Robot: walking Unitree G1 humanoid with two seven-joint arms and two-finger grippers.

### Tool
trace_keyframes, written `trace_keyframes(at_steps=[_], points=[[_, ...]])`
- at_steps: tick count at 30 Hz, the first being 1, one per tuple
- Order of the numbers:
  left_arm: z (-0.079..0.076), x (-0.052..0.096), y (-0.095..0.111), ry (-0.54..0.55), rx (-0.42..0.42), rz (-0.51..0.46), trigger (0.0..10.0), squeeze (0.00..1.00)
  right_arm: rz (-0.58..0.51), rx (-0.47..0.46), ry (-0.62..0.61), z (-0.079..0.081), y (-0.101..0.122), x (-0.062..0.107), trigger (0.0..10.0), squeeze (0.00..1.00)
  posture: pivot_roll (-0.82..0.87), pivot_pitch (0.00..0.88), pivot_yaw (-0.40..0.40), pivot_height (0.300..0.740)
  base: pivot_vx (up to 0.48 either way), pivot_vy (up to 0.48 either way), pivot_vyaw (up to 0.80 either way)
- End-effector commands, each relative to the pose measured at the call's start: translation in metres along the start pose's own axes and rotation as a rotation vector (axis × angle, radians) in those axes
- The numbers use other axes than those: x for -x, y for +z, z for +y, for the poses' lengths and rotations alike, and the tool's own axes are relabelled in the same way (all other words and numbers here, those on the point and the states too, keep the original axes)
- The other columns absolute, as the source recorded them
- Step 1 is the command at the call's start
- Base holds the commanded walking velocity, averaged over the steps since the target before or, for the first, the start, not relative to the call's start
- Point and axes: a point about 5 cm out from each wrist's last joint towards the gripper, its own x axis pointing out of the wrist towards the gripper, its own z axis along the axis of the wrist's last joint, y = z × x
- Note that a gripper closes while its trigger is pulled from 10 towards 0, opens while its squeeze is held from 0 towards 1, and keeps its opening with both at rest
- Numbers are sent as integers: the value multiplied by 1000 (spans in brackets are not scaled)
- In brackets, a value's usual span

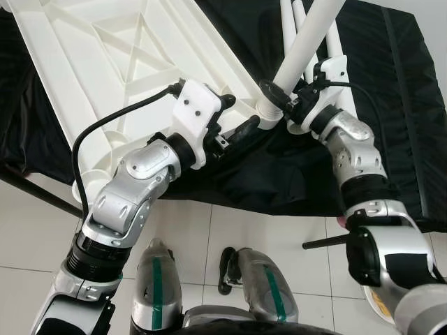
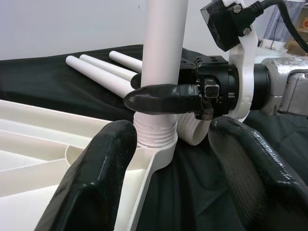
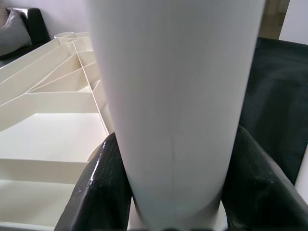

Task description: Building children table

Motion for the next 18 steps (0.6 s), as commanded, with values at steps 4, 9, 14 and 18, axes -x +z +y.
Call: trace_keyframes(at_steps=[4,9,14,18], points=[[-5,-1,-2,-35,6,5,10000,0,-41,-28,-57,1,6,-1,10000,0,111,44,-104,740,0,0,0],[-6,0,-3,-38,9,8,10000,0,-67,-37,-141,5,9,-1,10000,0,108,47,-100,740,0,0,0],[-5,0,-2,-40,9,9,10000,0,-102,-63,-212,12,13,-4,10000,0,110,53,-97,740,0,0,0],[-5,1,-2,-40,9,11,10000,0,-117,-68,-295,15,16,-4,10000,0,111,59,-94,740,0,0,0]])
